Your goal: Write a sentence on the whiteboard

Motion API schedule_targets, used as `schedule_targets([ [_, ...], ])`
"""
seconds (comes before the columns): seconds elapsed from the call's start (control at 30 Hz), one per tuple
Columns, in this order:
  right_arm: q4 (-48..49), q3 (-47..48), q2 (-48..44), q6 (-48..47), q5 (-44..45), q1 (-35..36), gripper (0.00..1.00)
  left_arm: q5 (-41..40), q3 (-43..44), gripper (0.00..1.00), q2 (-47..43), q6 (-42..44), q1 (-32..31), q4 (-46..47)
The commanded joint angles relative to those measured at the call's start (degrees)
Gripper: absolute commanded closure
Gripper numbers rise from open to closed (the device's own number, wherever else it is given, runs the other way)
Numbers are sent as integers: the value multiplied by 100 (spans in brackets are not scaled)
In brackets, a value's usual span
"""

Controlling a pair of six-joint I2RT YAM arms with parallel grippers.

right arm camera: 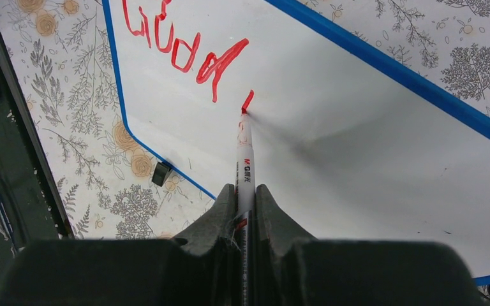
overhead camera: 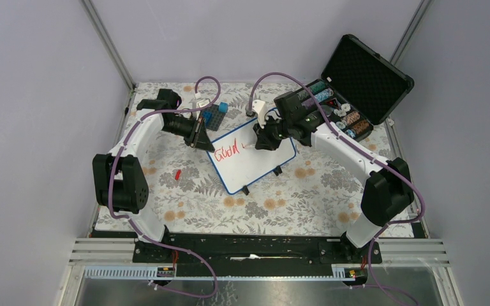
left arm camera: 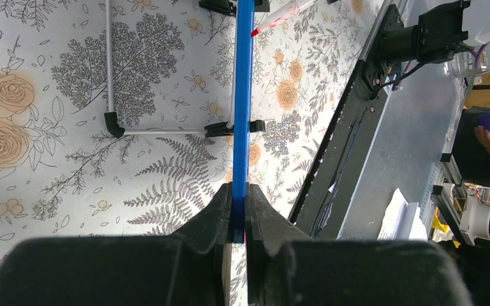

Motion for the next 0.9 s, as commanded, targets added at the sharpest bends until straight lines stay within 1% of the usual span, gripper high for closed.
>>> schedule_targets([
  [0.0,138,-70,-147,-155,145,39,100,98,59,100,-76,-10,-64,53],
  [0.5,129,445,21,-77,389,-36,100,82,60,100,-84,6,-92,58],
  [0.87,-71,408,-267,-90,152,-54,100,111,98,100,-77,7,-101,54],
])
